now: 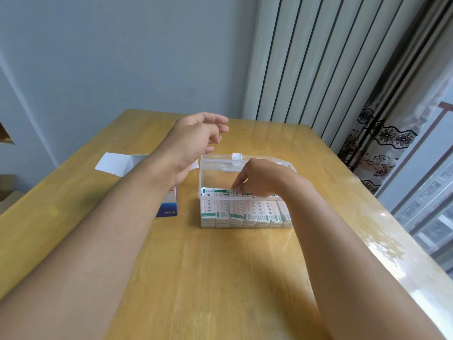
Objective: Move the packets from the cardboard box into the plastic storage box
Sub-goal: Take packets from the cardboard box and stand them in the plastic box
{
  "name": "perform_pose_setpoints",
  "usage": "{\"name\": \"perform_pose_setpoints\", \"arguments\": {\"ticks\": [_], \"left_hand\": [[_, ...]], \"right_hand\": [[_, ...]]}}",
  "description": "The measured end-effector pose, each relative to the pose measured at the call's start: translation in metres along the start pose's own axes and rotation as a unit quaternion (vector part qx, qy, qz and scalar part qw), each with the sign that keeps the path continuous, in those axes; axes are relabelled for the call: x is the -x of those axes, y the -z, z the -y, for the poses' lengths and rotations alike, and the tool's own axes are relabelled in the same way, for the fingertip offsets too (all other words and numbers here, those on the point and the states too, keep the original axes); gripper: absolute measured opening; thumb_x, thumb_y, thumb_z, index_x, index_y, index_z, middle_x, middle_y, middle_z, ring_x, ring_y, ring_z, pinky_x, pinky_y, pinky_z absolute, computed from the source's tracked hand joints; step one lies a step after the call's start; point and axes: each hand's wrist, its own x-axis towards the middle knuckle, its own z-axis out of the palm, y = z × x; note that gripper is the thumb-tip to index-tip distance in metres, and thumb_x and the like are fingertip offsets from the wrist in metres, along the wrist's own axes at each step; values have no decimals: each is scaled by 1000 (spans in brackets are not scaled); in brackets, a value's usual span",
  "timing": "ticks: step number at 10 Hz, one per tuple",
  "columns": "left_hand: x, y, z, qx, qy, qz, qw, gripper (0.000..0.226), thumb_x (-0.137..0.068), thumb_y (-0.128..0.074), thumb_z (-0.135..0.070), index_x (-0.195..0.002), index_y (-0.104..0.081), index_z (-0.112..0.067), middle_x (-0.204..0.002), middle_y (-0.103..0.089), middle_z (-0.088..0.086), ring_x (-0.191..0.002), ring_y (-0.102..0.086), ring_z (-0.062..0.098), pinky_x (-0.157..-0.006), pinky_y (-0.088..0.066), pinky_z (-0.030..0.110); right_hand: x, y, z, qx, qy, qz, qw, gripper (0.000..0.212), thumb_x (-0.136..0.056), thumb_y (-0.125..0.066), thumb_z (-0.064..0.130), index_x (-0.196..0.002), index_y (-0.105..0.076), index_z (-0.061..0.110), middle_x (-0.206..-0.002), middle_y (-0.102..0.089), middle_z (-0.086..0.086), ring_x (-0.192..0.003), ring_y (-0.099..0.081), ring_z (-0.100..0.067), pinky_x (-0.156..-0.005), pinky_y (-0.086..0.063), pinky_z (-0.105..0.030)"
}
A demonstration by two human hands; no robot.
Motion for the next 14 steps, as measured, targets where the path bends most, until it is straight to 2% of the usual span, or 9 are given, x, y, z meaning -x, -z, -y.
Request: {"name": "perform_pose_setpoints", "arguments": {"ticks": [4,5,6,7,8,10,11,13,14], "left_hand": [[-1,1,0,1,-2,-1,1000,37,-87,-48,3,-105,-72,-19,-114,-74,5,-115,-66,21,-106,-50,42],[-1,2,1,-1,-4,0,1000,38,-87,-48,4,-104,-72,-20,-113,-75,3,-115,-66,20,-106,-50,42],[-2,2,1,0,-3,0,1000,39,-84,-48,5,-102,-72,-20,-112,-74,1,-115,-66,20,-105,-51,41],[-1,2,1,1,-2,2,1000,40,-83,-48,6,-104,-72,-19,-113,-74,1,-116,-65,20,-105,-51,40],[-1,2,1,0,-3,3,1000,41,-83,-48,6,-105,-72,-19,-113,-74,0,-115,-65,20,-104,-51,39],[-1,2,1,-4,-5,5,1000,41,-83,-48,6,-105,-72,-20,-113,-73,0,-115,-65,19,-103,-51,39],[-1,2,0,-1,-5,5,1000,40,-84,-48,6,-104,-72,-20,-114,-73,1,-115,-65,20,-104,-51,39],[-1,1,2,2,-6,7,1000,39,-84,-49,6,-101,-72,-21,-114,-73,1,-116,-65,21,-105,-51,40],[-1,1,2,4,-6,5,1000,39,-84,-48,6,-101,-71,-20,-114,-73,2,-116,-65,21,-104,-51,39]], "right_hand": [[3,0,4,15,3,18,1000,30,-103,-55,19,-124,-73,30,-72,-51,21,-71,-51,-6,-54,-36,-18],[0,0,1,11,-19,13,1000,30,-102,-54,14,-124,-72,23,-74,-60,14,-65,-49,-5,-54,-36,-19],[-6,0,-6,28,-72,3,997,29,-96,-56,14,-120,-72,12,-111,-74,-9,-69,-50,-16,-60,-39,-26],[-9,1,-15,54,-102,10,993,28,-94,-56,13,-116,-72,14,-117,-73,-8,-76,-54,-19,-66,-43,-29],[-10,0,-19,60,-102,23,993,28,-94,-57,14,-117,-72,13,-102,-75,-10,-76,-53,-19,-67,-42,-30],[-11,-1,-16,56,-92,21,994,25,-97,-60,20,-119,-72,14,-113,-74,-9,-78,-54,-17,-70,-45,-31],[-11,-1,-18,55,-102,12,993,27,-94,-61,18,-117,-73,14,-103,-77,-8,-75,-52,-17,-69,-44,-31],[-10,0,-16,42,-83,0,996,24,-94,-63,20,-114,-75,15,-112,-72,-10,-74,-50,-16,-70,-44,-31],[-8,0,-14,49,-81,-5,995,29,-95,-58,14,-120,-72,14,-121,-66,-10,-77,-40,-10,-89,-57,-39]]}}
